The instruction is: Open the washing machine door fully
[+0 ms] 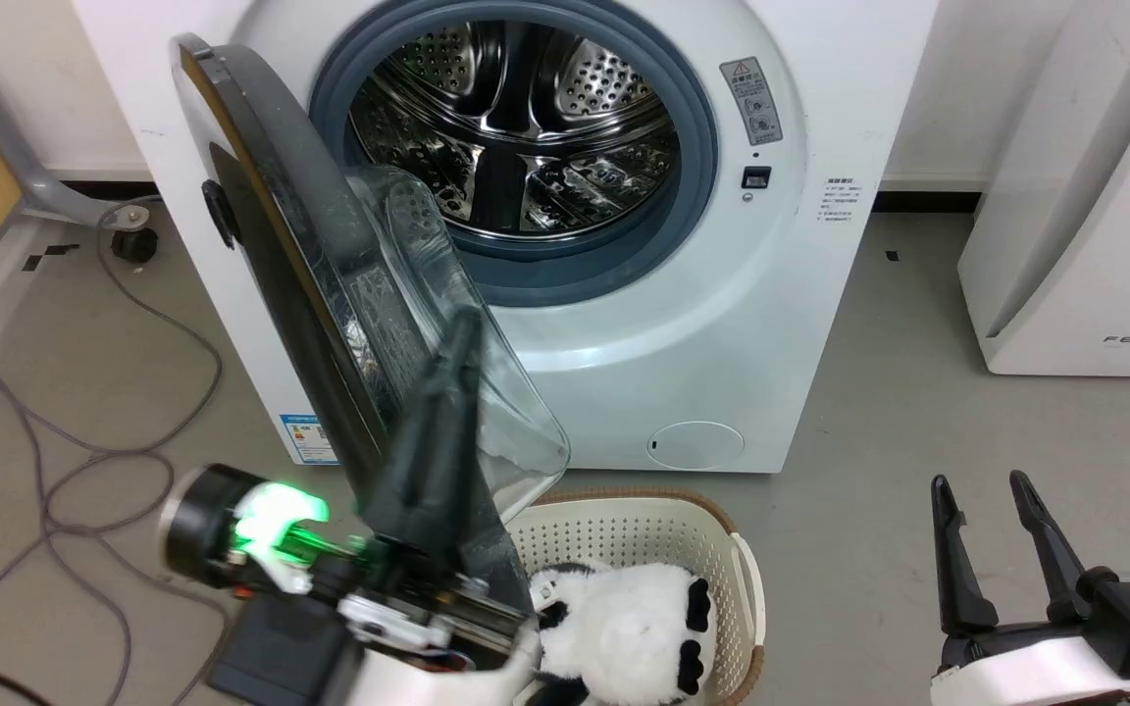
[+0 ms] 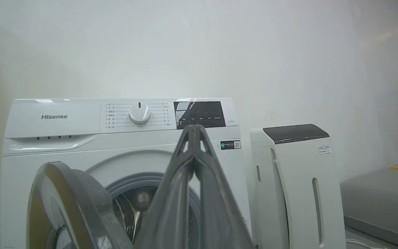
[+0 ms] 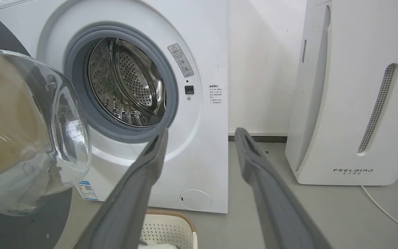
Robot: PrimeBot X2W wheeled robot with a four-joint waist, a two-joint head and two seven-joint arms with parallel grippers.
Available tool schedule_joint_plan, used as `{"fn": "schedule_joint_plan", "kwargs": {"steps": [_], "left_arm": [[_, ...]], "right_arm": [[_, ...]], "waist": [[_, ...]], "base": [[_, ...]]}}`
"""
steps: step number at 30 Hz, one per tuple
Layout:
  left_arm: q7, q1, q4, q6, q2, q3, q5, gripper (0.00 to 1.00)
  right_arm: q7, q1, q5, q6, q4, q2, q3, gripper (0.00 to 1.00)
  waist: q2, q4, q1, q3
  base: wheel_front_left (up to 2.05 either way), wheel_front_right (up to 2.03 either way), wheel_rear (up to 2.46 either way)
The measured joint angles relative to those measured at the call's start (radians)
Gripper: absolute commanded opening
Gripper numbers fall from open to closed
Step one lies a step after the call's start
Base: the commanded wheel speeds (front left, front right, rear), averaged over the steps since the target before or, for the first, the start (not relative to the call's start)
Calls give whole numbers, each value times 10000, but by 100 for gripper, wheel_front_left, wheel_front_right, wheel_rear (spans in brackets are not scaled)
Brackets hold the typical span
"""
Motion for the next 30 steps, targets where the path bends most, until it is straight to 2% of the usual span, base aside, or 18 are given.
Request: {"fn": "schedule_joint_plan", "kwargs": {"steps": [17, 25, 30], "left_arm": [[0, 314, 1068, -623, 4, -2844, 105, 0], [0, 810, 1879, -709, 121, -3271, 104, 0], [0, 1219, 2178, -690, 251, -3206, 88, 0]], "right_arm": [[0, 42, -33, 0, 33, 0, -61, 100], [0, 43, -63, 0, 71, 0, -42, 100], [0, 62, -90, 0, 123, 2, -69, 100]], "waist": [[1, 58, 0, -55], [1, 179, 0, -51], [0, 257, 0, -14]], "base": [[0, 0, 0], [0, 0, 0], [0, 0, 0]]}}
